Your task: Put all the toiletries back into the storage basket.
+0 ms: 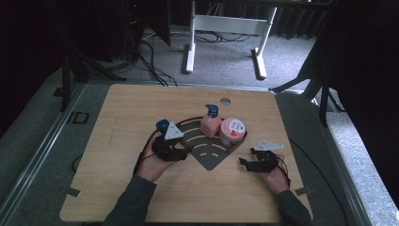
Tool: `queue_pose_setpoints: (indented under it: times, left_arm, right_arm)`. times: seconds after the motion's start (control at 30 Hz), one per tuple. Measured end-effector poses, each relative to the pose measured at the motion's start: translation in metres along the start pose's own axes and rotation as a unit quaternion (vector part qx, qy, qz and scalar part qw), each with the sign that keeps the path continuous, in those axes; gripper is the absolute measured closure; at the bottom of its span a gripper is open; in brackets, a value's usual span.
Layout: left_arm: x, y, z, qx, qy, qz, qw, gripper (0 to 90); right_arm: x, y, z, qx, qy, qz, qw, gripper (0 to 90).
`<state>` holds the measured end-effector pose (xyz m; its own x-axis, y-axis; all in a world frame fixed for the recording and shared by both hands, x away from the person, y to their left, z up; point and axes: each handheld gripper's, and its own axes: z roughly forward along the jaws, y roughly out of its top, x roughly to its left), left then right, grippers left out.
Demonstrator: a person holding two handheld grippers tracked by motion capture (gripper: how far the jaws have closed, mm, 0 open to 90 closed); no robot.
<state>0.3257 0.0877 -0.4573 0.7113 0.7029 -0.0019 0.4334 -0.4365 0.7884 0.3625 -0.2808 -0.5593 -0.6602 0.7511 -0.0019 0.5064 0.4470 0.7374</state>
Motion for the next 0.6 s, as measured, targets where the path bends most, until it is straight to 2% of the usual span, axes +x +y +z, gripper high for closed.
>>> queue_pose_setpoints:
  times: [0.27,0.6]
  left_arm:
    - [0.004,-0.007,-0.006,0.003,0.004,-0.006,1.0000,44.4]
    - [0.013,-0.013,-0.022,0.006,0.023,-0.006,0.9997,44.9]
  right_arm:
    - [0.000,0.000,0.000,0.001,0.000,-0.001,1.0000,28.9]
    - [0.000,0.000,0.000,0.001,0.000,-0.001,1.0000,28.9]
